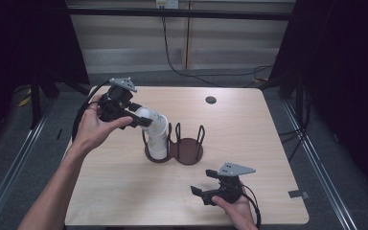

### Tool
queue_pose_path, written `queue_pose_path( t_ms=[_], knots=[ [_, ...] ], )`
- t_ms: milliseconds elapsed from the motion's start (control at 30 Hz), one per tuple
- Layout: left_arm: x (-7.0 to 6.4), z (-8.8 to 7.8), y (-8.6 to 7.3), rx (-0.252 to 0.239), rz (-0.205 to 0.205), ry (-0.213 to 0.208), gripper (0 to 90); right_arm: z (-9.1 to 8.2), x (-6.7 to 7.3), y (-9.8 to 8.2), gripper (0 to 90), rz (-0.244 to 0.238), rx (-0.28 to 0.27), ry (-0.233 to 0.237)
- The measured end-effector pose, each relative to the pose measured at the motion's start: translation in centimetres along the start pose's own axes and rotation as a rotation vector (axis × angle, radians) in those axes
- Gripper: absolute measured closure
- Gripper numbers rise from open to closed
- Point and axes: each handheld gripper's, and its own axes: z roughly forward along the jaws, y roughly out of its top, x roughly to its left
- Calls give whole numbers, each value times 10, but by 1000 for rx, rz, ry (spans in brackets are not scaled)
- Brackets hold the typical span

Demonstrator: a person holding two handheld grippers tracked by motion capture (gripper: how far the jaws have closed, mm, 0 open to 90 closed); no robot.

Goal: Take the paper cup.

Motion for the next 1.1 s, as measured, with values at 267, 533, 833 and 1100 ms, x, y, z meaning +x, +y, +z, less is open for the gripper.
queue_pose_path(
  t_ms=[267, 533, 833, 1100],
  knots=[
    [-7, -6, -7, -77, 8, 4, 371, 0, 0, 0, 133, 2, -1, -1],
    [-11, -6, -16, -94, 10, 0, 371, 0, -1, 1, 133, -4, -7, 1],
    [-18, -2, -29, -122, 12, -8, 371, 1, -2, 1, 133, 3, -5, 0],
    [-27, -15, -36, -177, 19, -21, 372, 1, -2, 2, 133, 6, -8, 3]
  ],
)
